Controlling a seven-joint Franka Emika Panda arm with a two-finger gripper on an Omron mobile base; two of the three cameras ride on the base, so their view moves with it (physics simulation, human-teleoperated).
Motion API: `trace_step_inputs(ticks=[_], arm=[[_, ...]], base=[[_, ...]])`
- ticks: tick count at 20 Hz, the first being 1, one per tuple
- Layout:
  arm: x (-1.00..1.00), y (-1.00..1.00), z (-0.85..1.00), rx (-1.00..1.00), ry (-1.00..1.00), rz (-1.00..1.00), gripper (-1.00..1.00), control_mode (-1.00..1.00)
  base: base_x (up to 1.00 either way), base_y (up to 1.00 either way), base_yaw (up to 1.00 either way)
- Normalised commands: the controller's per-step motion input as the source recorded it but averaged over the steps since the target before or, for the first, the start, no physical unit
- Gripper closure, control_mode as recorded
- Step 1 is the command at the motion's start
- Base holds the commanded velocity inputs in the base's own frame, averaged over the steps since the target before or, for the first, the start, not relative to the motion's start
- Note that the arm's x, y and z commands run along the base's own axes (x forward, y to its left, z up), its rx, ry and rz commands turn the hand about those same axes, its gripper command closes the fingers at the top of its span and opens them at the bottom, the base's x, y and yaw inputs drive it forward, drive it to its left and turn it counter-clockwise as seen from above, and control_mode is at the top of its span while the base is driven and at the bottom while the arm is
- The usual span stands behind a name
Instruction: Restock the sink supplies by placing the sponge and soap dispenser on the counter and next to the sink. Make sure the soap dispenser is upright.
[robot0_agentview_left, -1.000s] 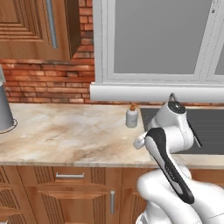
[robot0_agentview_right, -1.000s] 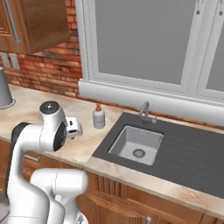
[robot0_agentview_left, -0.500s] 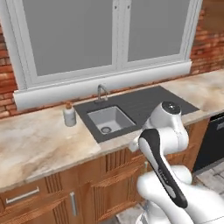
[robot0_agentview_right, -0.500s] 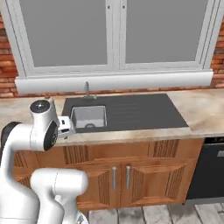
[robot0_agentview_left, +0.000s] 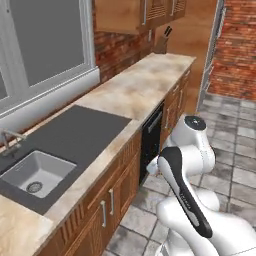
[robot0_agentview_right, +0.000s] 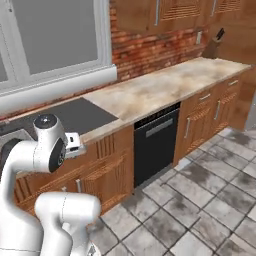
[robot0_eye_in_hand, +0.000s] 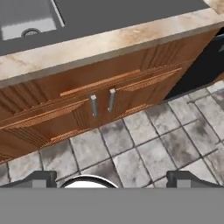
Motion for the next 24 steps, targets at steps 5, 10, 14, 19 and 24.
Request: trace_step_inputs(ticks=[5, 10, 14, 19, 24], arm=[[0.0, 0.0, 0.0, 0.0, 0.0, 0.0, -1.0, 1.0], [0.0, 0.0, 0.0, 0.0, 0.0, 0.0, -1.0, 1.0], [0.0, 0.0, 0.0, 0.0, 0.0, 0.0, -1.0, 1.0], [0.0, 0.0, 0.0, 0.0, 0.0, 0.0, -1.0, 1.0], [0.0, 0.0, 0.0, 0.0, 0.0, 0.0, -1.0, 1.0]], base=[[0.03, 0.0, -0.95], [0.22, 0.0, -0.87], [0.35, 0.0, -0.82], [0.29, 0.0, -0.84], [0.29, 0.0, -0.85]])
